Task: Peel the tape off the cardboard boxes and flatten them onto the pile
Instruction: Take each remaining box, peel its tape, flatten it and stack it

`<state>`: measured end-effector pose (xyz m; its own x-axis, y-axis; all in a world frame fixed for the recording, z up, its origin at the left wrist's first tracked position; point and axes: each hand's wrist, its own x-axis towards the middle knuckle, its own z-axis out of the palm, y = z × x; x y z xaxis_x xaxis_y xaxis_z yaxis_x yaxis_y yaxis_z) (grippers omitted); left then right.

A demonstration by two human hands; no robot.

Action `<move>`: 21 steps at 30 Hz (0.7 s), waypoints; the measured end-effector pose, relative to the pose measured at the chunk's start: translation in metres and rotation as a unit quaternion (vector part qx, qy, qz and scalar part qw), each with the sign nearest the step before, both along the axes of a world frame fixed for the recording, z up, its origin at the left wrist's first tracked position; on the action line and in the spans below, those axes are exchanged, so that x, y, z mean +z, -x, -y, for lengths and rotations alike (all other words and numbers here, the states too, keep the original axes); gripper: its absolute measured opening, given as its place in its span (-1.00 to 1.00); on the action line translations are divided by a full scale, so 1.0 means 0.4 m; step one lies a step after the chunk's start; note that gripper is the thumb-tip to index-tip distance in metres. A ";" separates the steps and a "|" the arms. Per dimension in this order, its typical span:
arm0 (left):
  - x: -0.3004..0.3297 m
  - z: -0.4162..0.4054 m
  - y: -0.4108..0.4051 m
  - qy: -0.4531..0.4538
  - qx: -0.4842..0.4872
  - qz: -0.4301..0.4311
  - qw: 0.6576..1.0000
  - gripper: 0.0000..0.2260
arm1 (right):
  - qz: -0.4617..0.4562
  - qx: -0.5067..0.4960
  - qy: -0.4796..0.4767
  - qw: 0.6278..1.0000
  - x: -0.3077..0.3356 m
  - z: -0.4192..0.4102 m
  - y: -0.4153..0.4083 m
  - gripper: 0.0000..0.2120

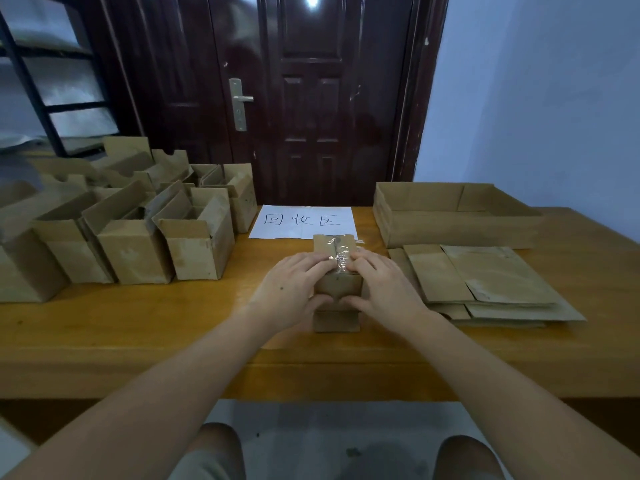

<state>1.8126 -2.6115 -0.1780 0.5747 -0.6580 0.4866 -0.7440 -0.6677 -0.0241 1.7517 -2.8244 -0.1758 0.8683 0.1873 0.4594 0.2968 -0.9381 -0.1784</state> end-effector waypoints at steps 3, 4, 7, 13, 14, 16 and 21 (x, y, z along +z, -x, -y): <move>-0.008 0.005 0.001 0.014 0.001 0.005 1.000 -0.45 | 0.010 0.003 -0.008 1.000 -0.003 0.000 -0.004 -0.47; -0.010 0.006 0.000 0.016 -0.002 0.009 1.000 -0.46 | 0.012 0.004 -0.008 1.000 -0.003 0.001 -0.004 -0.47; -0.015 0.004 -0.006 0.024 -0.009 0.015 1.000 -0.48 | 0.008 -0.003 0.003 1.000 0.000 0.002 -0.003 -0.44; -0.011 0.005 -0.010 0.010 -0.009 0.033 0.999 -0.51 | 0.014 -0.010 0.015 1.000 -0.004 0.000 -0.001 -0.43; -0.010 0.005 -0.011 0.006 -0.009 0.038 0.999 -0.52 | 0.020 -0.012 0.014 1.000 -0.005 -0.002 -0.002 -0.45; -0.006 0.006 -0.013 0.000 -0.008 0.049 0.999 -0.55 | 0.028 -0.013 0.020 0.999 -0.006 -0.006 -0.004 -0.48; 0.002 0.007 -0.015 -0.016 -0.018 0.083 0.996 -0.61 | 0.041 -0.003 0.043 0.998 -0.011 -0.004 -0.007 -0.59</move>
<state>1.8186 -2.6142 -0.1771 0.4642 -0.6930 0.5516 -0.7509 -0.6382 -0.1699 1.7543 -2.8228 -0.1801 0.8293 0.2236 0.5121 0.3006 -0.9511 -0.0716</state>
